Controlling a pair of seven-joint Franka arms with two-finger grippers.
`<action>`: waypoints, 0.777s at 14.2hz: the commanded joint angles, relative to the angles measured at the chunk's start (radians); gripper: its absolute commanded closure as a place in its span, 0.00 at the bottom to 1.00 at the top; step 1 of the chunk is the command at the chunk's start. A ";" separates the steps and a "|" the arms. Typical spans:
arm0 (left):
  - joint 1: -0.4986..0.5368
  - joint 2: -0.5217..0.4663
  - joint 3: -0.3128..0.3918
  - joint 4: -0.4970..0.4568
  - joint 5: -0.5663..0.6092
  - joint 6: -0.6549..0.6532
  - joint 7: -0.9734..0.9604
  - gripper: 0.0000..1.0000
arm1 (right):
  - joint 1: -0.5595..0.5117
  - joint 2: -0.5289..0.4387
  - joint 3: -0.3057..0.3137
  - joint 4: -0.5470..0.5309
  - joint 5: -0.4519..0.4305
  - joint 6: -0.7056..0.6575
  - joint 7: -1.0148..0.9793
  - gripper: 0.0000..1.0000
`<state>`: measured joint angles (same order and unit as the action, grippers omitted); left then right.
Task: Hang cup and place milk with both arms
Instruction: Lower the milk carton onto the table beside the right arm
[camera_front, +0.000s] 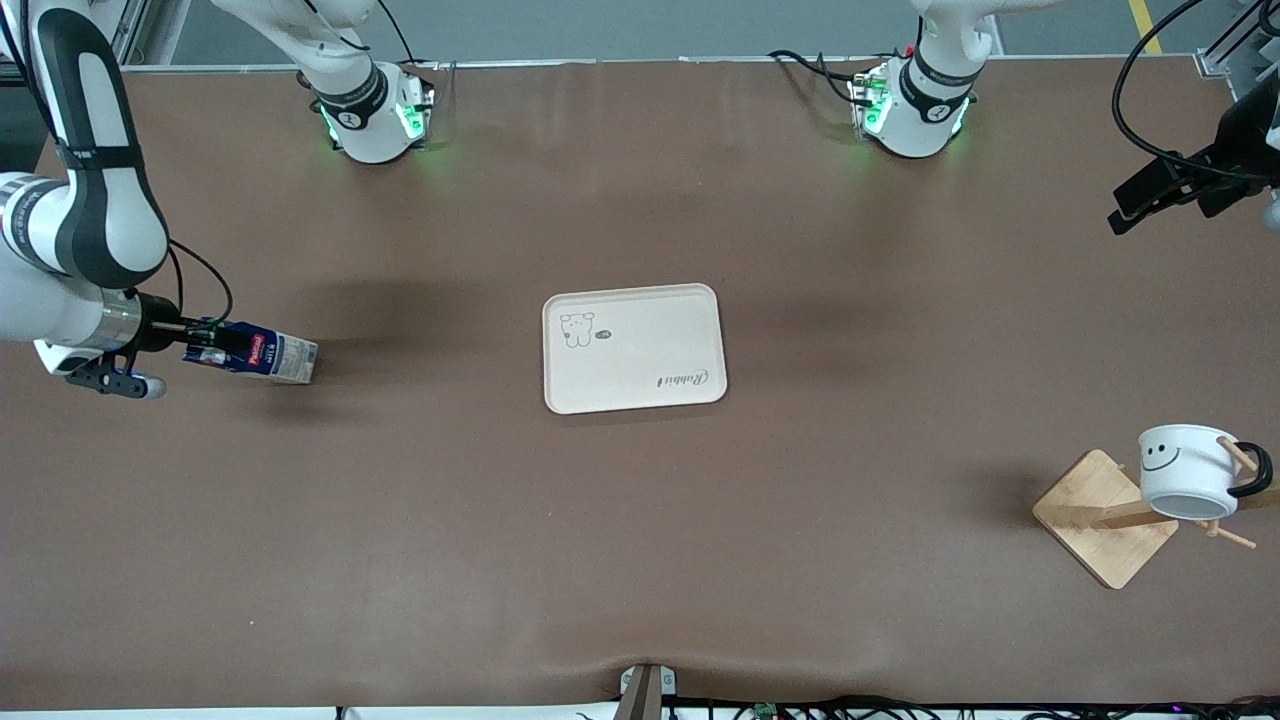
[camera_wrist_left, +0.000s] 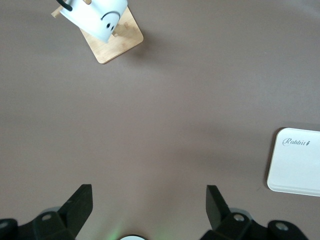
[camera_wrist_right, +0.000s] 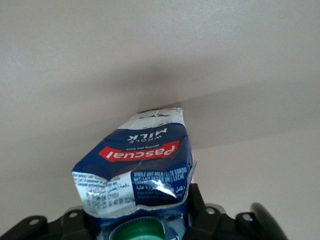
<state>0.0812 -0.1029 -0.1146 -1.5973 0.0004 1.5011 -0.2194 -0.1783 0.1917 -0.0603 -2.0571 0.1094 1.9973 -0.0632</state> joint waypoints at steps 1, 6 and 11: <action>0.005 -0.014 -0.003 0.007 0.000 0.002 -0.011 0.00 | -0.026 -0.014 0.020 -0.037 -0.008 0.032 0.000 0.00; 0.005 -0.017 -0.008 0.005 0.000 -0.004 -0.011 0.00 | -0.024 -0.014 0.022 -0.023 -0.008 0.020 -0.001 0.00; 0.006 -0.023 -0.002 0.010 0.000 -0.018 0.003 0.00 | -0.021 -0.012 0.025 0.092 -0.008 -0.106 -0.003 0.00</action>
<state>0.0809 -0.1061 -0.1155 -1.5911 0.0004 1.4998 -0.2194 -0.1802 0.1910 -0.0556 -2.0286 0.1090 1.9608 -0.0633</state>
